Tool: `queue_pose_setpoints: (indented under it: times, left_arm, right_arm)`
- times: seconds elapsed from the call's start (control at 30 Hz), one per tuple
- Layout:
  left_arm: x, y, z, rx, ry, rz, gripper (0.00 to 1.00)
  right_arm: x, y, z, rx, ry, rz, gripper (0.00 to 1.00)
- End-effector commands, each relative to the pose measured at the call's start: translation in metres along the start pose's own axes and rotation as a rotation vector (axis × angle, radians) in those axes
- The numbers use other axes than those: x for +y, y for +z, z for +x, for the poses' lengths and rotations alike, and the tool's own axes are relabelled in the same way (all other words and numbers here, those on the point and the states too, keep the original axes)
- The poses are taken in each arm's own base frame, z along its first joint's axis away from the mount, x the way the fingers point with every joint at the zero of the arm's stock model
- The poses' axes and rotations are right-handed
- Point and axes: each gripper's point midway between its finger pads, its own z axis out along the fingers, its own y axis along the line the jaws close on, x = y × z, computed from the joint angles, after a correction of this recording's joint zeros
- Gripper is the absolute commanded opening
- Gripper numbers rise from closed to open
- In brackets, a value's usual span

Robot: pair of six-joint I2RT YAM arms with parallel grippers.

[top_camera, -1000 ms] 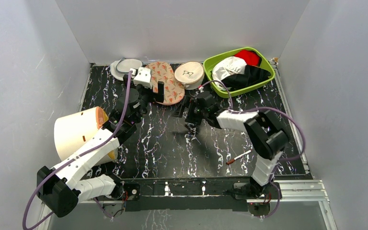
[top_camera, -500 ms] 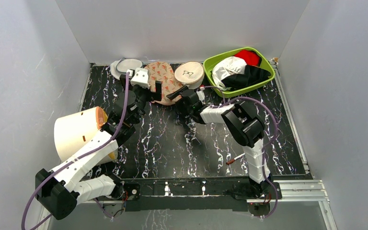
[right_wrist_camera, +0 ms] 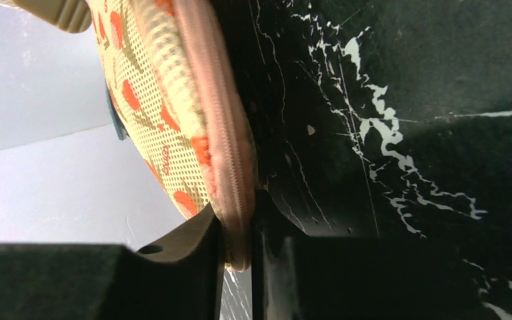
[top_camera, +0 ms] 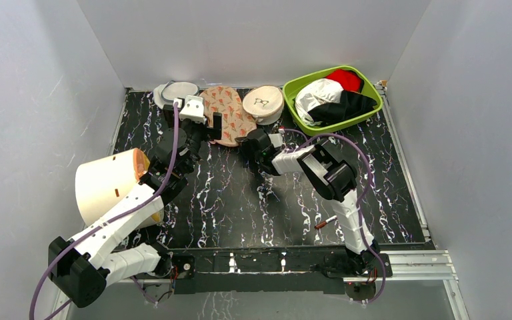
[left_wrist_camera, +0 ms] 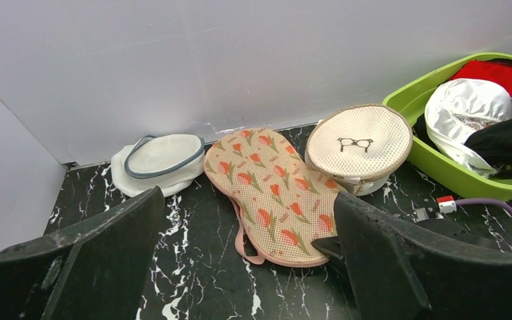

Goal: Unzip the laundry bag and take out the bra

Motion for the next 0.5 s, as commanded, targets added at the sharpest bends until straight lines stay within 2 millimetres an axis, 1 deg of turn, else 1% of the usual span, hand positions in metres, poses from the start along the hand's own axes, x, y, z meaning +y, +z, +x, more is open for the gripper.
queue_pose_setpoints:
  times: [0.0, 0.03, 0.1, 0.17, 0.2, 0.27, 0.3, 0.33, 0.4, 0.43, 0.47]
  left_arm:
    - [0.008, -0.001, -0.015, -0.053, -0.023, -0.025, 0.99]
    - [0.007, -0.001, -0.014, -0.052, -0.024, -0.024, 0.98]
    - [0.008, -0.001, -0.015, -0.052, -0.026, -0.025, 0.98]
    - [0.007, -0.001, -0.014, -0.049, -0.026, -0.023, 0.98]
    - [0.007, -0.001, -0.014, -0.048, -0.029, -0.022, 0.98]
    - [0.006, -0.001, -0.013, -0.045, -0.035, -0.02, 0.98]
    - [0.005, 0.0, -0.013, -0.043, -0.037, -0.018, 0.98]
    - [0.004, 0.0, -0.011, -0.038, -0.04, -0.015, 0.98]
    - [0.001, 0.002, -0.009, -0.029, -0.046, -0.004, 0.98]
    - [0.0, 0.002, -0.008, -0.024, -0.049, -0.001, 0.98]
    - [-0.002, 0.003, -0.006, -0.017, -0.053, 0.005, 0.98]
  right_arm:
    - [0.003, -0.01, 0.004, 0.024, -0.037, -0.057, 0.09]
    - [0.011, -0.018, 0.008, 0.051, -0.056, -0.087, 0.06]
    - [0.017, -0.033, 0.016, 0.117, -0.116, -0.128, 0.02]
    - [0.018, -0.053, 0.027, 0.201, -0.186, -0.156, 0.0]
    - [0.015, -0.066, 0.036, 0.267, -0.228, -0.169, 0.0]
    - [0.002, -0.092, 0.042, 0.346, -0.325, -0.18, 0.0]
    - [-0.015, -0.108, 0.047, 0.404, -0.392, -0.171, 0.0]
    - [-0.02, -0.121, 0.047, 0.432, -0.435, -0.177, 0.0]
    - [-0.042, -0.146, 0.04, 0.468, -0.504, -0.149, 0.0]
    - [-0.051, -0.158, 0.033, 0.475, -0.527, -0.13, 0.0]
    - [-0.065, -0.171, 0.024, 0.485, -0.55, -0.105, 0.0]
